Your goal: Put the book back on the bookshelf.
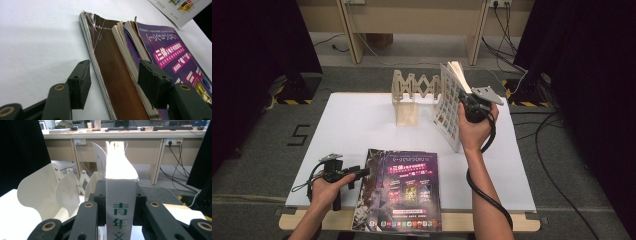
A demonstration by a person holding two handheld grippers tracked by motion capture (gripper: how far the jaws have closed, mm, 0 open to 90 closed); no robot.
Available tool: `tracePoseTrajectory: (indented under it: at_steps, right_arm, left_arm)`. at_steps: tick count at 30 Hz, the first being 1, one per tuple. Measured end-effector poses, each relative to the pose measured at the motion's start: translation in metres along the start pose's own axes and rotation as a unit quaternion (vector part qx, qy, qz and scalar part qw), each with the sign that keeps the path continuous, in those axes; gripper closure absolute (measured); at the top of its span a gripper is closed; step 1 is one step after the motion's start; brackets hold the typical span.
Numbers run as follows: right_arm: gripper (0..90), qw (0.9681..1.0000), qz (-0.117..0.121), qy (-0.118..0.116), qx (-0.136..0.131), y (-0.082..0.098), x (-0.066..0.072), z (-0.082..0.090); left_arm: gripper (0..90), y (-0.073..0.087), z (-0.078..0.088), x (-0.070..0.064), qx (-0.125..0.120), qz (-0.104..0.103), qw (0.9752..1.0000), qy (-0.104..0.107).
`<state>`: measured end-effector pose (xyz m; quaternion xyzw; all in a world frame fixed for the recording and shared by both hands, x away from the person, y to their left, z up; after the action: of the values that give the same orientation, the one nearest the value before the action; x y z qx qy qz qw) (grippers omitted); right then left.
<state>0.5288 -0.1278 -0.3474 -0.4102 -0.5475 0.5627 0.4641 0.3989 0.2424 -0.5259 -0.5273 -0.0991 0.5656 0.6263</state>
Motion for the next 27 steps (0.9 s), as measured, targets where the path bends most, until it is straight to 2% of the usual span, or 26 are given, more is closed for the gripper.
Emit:
tracePoseTrajectory:
  at_steps: [7, 9, 16, 27]
  right_arm:
    - [72.4, 1.0000, 0.000, -0.003, 0.005, 0.001, -0.003, 0.005]
    - [71.4, 0.9999, -0.007, -0.002, 0.011, 0.001, -0.003, 0.006]
    - [68.0, 0.9993, -0.017, -0.010, 0.031, -0.002, -0.006, 0.000]
    - [65.3, 0.9980, -0.026, -0.010, 0.056, -0.006, -0.011, -0.008]
  left_arm:
    - [42.5, 0.000, 0.000, -0.001, -0.001, 0.000, 1.0000, 0.000]
    - [42.5, 0.000, 0.000, -0.001, -0.001, 0.000, 1.0000, 0.000]
    - [42.4, -0.001, 0.001, -0.001, -0.001, -0.001, 1.0000, 0.001]
    - [42.4, -0.001, 0.001, -0.001, -0.002, -0.002, 1.0000, 0.002]
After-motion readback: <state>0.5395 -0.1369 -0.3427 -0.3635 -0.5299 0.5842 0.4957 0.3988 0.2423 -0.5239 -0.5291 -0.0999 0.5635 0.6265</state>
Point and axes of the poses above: each handheld gripper's, and its own axes: z roughly backward along the jaws, y roughly out of its underside, x roughly to its left, the point moved 6 cm from there along -z, roughly forward along the jaws, and after that the axes turned 11 degrees about -x, right-handed, at the moved point
